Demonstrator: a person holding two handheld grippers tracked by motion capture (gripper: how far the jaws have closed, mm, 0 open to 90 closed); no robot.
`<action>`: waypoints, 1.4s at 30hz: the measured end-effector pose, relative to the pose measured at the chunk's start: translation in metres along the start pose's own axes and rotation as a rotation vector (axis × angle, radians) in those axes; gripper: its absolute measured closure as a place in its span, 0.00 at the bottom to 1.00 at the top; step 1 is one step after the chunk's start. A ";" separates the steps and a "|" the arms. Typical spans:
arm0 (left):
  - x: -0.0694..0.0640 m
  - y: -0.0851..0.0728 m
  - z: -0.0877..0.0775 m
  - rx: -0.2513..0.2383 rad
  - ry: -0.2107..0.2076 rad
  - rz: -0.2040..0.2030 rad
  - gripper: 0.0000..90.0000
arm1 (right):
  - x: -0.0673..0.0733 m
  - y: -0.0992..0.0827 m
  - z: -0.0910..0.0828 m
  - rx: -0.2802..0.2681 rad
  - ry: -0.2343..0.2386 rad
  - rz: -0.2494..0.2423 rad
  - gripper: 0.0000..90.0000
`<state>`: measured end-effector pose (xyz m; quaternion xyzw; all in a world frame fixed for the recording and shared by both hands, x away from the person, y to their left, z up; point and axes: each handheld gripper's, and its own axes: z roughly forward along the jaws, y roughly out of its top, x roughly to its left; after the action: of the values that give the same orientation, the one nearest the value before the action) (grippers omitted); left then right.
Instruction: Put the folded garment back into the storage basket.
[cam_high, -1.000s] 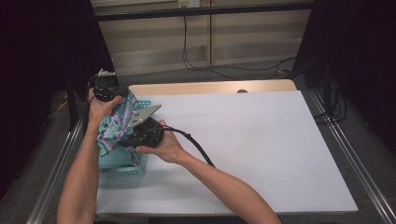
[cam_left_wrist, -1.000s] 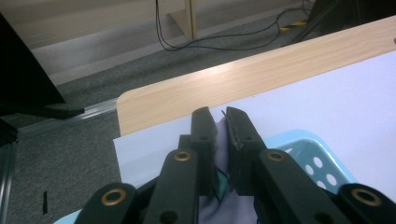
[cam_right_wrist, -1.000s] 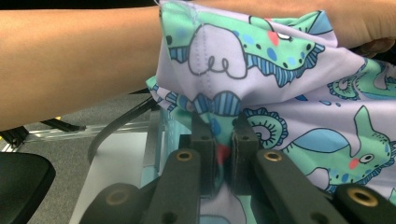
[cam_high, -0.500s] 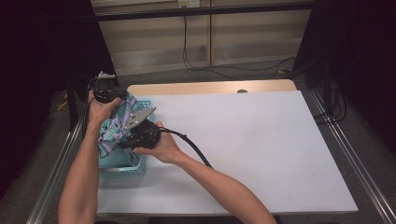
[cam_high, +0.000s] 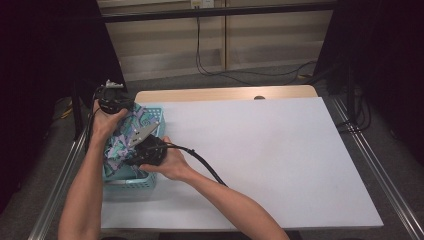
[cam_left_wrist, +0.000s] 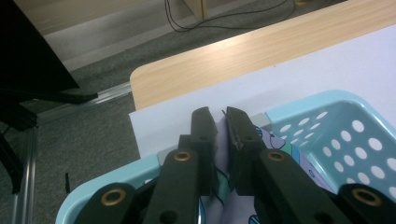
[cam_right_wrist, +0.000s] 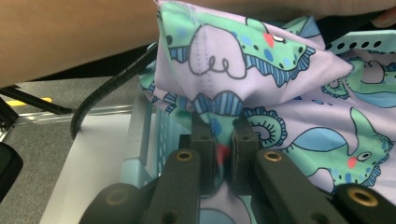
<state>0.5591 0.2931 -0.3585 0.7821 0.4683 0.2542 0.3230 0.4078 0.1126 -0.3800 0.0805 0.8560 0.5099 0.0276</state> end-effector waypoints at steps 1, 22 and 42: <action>0.000 -0.002 0.000 -0.004 -0.009 -0.014 0.92 | 0.001 0.000 0.001 0.005 0.000 0.005 0.93; 0.021 -0.023 0.000 0.029 0.041 -0.047 0.91 | 0.006 0.002 0.024 0.040 -0.010 -0.002 0.93; 0.026 -0.031 0.009 0.067 0.060 -0.056 0.91 | 0.002 0.001 0.045 0.115 -0.029 0.015 0.93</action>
<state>0.5592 0.3245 -0.3853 0.7712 0.5077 0.2526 0.2891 0.4121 0.1527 -0.4008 0.0955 0.8827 0.4591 0.0315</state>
